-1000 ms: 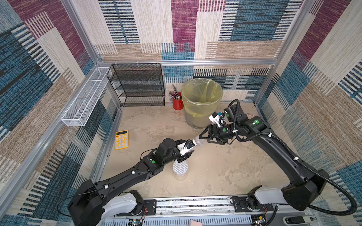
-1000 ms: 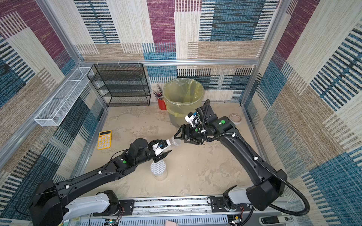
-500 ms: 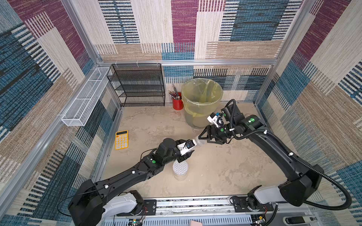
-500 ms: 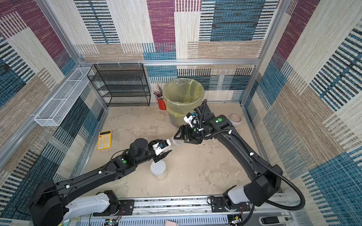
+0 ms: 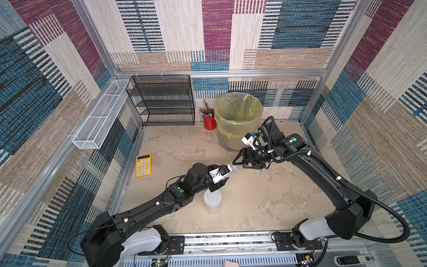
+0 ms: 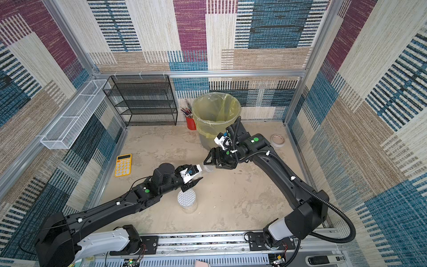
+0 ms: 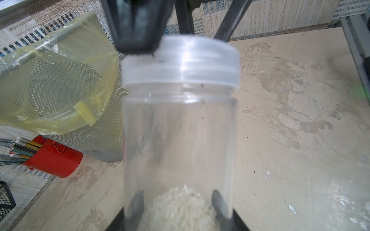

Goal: Empty moldy rice from jars
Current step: Unscrew the lid from the jar.

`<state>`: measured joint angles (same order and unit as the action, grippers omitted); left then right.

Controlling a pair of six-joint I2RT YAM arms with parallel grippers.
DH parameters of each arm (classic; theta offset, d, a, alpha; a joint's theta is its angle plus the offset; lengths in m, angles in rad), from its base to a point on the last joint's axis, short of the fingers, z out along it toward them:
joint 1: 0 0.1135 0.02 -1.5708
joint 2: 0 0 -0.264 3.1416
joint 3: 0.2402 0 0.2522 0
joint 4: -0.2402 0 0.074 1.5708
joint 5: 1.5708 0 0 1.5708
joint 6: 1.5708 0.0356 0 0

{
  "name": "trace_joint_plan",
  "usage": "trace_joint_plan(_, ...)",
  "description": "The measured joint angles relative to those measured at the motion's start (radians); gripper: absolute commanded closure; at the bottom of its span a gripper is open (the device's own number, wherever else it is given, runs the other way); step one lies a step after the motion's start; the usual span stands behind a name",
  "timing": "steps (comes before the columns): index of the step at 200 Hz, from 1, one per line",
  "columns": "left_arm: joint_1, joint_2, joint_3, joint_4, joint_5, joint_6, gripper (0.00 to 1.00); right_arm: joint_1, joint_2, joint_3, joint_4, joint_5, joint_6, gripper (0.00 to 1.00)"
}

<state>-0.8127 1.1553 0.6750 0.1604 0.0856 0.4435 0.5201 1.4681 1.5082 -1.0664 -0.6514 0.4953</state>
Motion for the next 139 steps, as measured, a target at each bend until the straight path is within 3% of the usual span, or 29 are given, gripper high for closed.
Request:
trace_joint_plan(87,0.0,0.0,0.0,-0.002,0.0,0.0,1.0,0.017,0.009,-0.002,0.006,-0.016,-0.008,0.42)
trace_joint_plan(139,0.0,0.0,-0.004,0.0,0.0,-0.002,1.0,0.017,0.007,-0.012,0.015,-0.028,-0.011,0.44)
